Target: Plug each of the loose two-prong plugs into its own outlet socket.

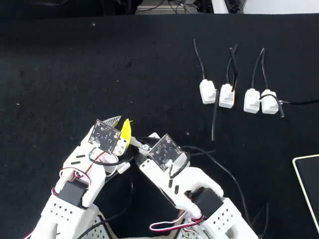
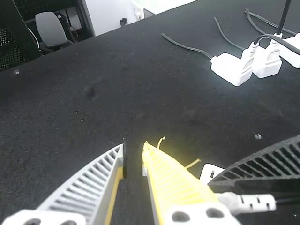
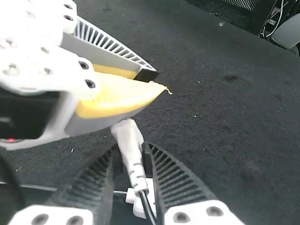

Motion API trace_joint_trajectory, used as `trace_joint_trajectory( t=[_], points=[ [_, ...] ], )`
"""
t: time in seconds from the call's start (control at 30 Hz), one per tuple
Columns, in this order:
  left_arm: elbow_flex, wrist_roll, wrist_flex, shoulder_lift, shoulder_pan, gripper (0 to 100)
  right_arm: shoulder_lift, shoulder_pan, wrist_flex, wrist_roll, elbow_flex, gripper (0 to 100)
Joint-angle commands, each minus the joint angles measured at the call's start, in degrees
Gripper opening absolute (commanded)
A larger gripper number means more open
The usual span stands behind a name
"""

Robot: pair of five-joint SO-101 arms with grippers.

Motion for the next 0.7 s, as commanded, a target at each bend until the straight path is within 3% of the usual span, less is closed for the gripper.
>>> trace_joint_trajectory(
  t=[0.0, 0.67],
  points=[
    [-0.4, -0.44, -0.26, 0.7, -3.03, 8, -7.78, 1.76, -0.62, -0.35, -0.31, 1.1],
    [-0.48, -0.53, -0.35, 0.44, -4.26, 8, -7.69, 1.85, 0.97, -0.18, -0.75, 1.1]
  ],
)
